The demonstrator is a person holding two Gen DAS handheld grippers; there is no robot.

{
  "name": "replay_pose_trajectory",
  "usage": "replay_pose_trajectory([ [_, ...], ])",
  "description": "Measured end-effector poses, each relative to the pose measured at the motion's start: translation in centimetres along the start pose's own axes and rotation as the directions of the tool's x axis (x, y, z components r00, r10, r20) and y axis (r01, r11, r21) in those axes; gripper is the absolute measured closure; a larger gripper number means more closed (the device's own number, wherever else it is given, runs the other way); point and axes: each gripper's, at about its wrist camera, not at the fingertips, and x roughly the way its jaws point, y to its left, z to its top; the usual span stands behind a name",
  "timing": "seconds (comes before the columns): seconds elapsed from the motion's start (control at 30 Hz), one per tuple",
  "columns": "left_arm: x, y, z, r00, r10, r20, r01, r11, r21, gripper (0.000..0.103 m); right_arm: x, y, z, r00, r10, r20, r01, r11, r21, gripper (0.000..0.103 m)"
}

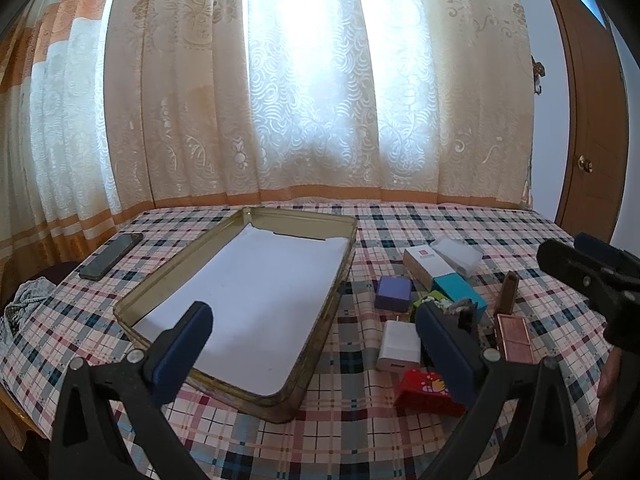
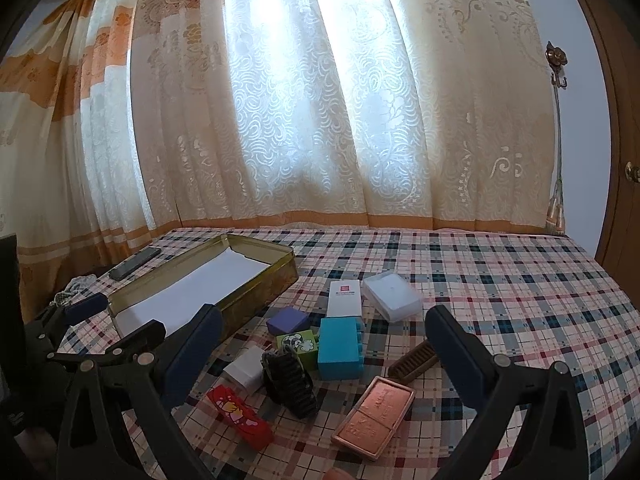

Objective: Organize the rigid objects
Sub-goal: 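Move both tools toward the cluster of boxes beside the tin tray, then grasp the copper metal box with the right tool while the left tool grasps the red pencil case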

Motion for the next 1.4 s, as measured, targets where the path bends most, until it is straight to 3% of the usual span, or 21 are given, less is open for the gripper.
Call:
replay_pose_trajectory([
  [0.43, 0.4, -1.7, -0.7, 1.0, -0.016, -0.017, 0.016, 0.999, 0.03, 0.0, -0.1, -1.1, -0.8, 1.0, -0.015, -0.012, 0.015, 1.0, 0.026, 0.0],
  [0.63, 0.7, -3.5, -1.8, 0.998, -0.041, -0.04, 0.044, 0.998, 0.056, 0.0, 0.7, -1.8, -1.9, 0.997, -0.052, -0.055, 0.054, 0.998, 0.026, 0.001],
  [0.7, 0.8, -4.2, -2.2, 0.997, -0.055, -0.051, 0.058, 0.996, 0.066, 0.0, 1.4, -2.3, -2.9, 0.99, -0.108, -0.092, 0.111, 0.994, 0.024, 0.001],
  [0.9, 1.5, -5.7, -3.1, 0.991, -0.097, -0.093, 0.105, 0.991, 0.088, 0.0, 3.5, -3.8, -5.0, 0.963, -0.171, -0.209, 0.18, 0.983, 0.028, 0.001],
  [1.27, 3.1, -6.9, -4.0, 0.974, -0.121, -0.19, 0.142, 0.985, 0.1, 0.0, 5.1, -4.0, -5.9, 0.941, -0.164, -0.297, 0.181, 0.983, 0.033, 0.009],
  [1.4, 3.8, -7.2, -4.1, 0.962, -0.132, -0.24, 0.165, 0.979, 0.122, 0.0, 5.8, -3.9, -6.1, 0.931, -0.162, -0.327, 0.178, 0.984, 0.02, 0.016],
])
